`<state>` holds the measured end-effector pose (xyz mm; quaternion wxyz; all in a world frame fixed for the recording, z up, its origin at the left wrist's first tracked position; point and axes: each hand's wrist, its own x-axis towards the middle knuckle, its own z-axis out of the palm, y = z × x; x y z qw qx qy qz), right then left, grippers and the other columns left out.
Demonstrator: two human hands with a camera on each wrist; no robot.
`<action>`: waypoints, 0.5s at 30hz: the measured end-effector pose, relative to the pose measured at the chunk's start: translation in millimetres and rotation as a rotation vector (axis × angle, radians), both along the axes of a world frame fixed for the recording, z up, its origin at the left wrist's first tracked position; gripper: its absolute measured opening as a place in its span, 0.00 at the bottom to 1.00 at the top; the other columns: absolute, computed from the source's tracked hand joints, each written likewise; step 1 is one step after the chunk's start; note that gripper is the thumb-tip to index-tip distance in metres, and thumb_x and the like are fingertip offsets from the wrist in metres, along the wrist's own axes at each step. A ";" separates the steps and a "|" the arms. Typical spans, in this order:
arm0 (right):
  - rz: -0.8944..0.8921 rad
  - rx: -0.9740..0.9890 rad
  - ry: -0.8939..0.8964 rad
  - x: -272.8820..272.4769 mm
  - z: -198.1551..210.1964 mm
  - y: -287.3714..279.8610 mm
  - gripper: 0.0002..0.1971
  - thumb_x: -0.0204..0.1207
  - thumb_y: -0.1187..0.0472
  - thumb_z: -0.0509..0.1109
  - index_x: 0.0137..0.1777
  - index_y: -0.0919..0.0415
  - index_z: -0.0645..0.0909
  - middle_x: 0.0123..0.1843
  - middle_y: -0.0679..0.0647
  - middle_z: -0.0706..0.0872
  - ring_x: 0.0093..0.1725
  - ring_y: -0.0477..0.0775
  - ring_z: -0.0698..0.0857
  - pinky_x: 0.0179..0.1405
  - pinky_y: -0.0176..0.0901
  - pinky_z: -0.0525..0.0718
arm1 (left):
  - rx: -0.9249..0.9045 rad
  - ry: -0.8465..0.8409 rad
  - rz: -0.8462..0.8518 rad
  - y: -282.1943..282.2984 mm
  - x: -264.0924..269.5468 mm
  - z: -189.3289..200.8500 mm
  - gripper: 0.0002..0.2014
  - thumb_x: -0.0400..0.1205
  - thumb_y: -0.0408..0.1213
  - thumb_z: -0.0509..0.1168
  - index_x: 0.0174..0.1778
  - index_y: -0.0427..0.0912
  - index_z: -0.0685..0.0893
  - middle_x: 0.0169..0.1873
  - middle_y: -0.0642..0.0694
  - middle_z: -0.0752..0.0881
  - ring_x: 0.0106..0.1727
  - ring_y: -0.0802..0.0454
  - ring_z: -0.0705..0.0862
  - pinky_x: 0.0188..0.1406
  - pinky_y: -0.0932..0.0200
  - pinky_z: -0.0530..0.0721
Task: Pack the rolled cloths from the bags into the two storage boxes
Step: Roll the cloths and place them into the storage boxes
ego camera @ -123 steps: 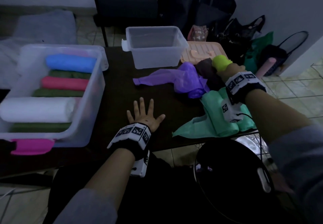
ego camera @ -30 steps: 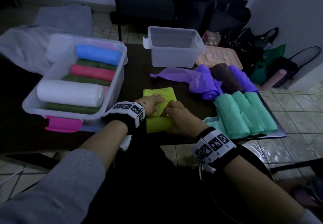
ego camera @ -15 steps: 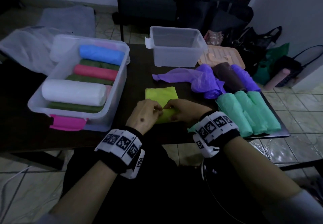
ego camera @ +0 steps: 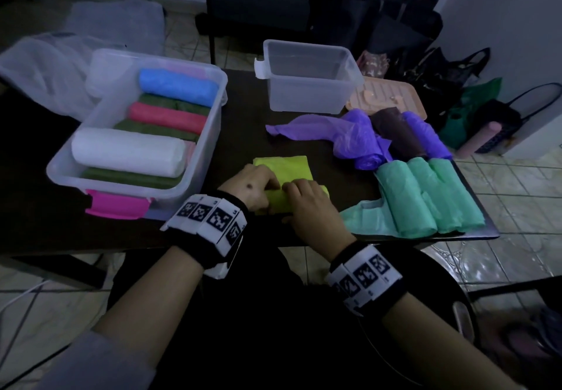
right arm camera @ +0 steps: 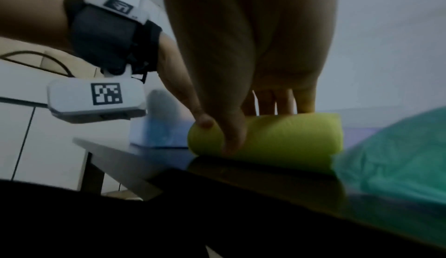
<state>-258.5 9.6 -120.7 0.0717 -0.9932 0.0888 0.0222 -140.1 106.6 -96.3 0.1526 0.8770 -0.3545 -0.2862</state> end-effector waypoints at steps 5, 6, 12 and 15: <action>0.041 -0.029 0.124 3.6 9.3 -5.7 0.23 0.80 0.57 0.64 0.73 0.61 0.68 0.68 0.59 0.75 0.68 0.60 0.73 0.65 0.50 0.70 | 0.034 0.062 -0.060 6.9 3.2 1.7 0.27 0.75 0.38 0.73 0.71 0.51 0.77 0.69 0.47 0.78 0.68 0.50 0.78 0.67 0.58 0.76; 0.040 -0.003 0.178 8.2 14.6 -9.4 0.23 0.81 0.57 0.62 0.75 0.60 0.67 0.69 0.59 0.73 0.69 0.60 0.72 0.66 0.50 0.70 | 0.001 0.033 -0.032 7.9 2.5 0.8 0.27 0.75 0.39 0.73 0.71 0.50 0.77 0.69 0.46 0.78 0.68 0.49 0.78 0.66 0.58 0.76; -0.005 0.180 0.491 40.4 30.0 -27.2 0.25 0.82 0.58 0.61 0.79 0.58 0.63 0.75 0.61 0.70 0.74 0.62 0.68 0.73 0.54 0.68 | -0.172 -0.137 0.023 9.2 -13.9 -1.2 0.17 0.77 0.35 0.70 0.62 0.49 0.84 0.64 0.45 0.80 0.63 0.47 0.80 0.62 0.55 0.79; -0.032 0.255 0.509 47.5 36.0 -31.1 0.25 0.82 0.57 0.62 0.79 0.58 0.63 0.76 0.59 0.70 0.74 0.59 0.70 0.68 0.46 0.68 | -0.081 -0.138 -0.028 7.8 -17.9 0.6 0.28 0.71 0.35 0.75 0.68 0.44 0.76 0.67 0.44 0.75 0.67 0.46 0.76 0.63 0.54 0.76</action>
